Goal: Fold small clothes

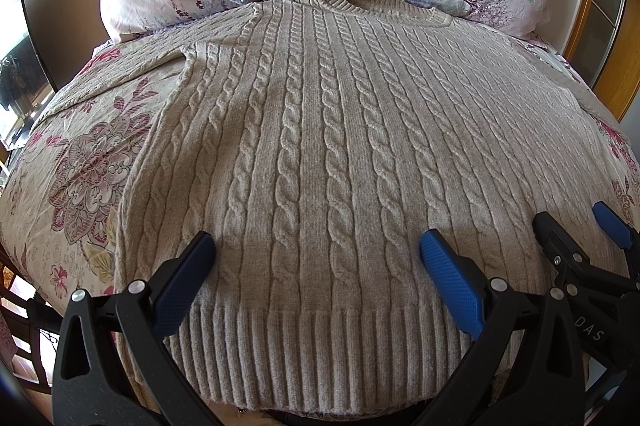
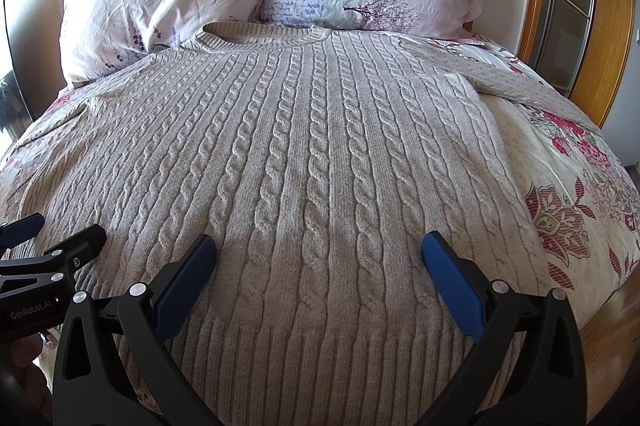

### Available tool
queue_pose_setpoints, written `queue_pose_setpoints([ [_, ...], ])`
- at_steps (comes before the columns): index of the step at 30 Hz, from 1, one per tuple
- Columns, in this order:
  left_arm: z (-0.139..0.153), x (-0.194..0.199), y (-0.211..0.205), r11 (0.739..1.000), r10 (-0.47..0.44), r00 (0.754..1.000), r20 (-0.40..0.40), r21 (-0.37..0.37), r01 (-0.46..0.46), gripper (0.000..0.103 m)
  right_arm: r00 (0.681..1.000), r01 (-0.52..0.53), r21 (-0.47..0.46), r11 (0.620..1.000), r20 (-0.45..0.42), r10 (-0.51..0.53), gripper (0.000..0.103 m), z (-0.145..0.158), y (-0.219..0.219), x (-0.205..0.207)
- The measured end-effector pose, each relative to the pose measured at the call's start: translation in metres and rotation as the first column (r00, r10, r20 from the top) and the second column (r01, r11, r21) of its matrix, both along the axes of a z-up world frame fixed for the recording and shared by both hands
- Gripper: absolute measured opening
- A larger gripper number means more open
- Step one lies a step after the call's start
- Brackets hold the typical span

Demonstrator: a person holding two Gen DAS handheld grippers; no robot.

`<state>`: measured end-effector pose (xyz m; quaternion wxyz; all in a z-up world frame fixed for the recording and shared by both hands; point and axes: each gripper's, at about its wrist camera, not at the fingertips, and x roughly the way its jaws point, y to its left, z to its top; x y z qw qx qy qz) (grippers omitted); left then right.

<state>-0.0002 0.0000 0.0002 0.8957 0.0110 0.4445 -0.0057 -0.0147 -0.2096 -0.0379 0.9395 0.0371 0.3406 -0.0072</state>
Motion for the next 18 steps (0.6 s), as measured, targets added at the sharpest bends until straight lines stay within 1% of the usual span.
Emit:
queue_pose_setpoints([
  [10, 0.0000, -0.0001, 0.0000, 1.000, 0.000, 1.000, 0.001, 0.000, 0.000, 0.101, 1.000, -0.001, -0.001, 1.000, 0.000, 0.001, 0.102, -0.0002, 0.0002, -0.0002],
  [18, 0.0001, 0.0002, 0.0000, 1.000, -0.001, 1.000, -0.001, 0.000, 0.001, 0.101, 1.000, -0.011, -0.002, 1.000, -0.017, 0.011, 0.102, 0.0017, -0.0015, 0.0026],
])
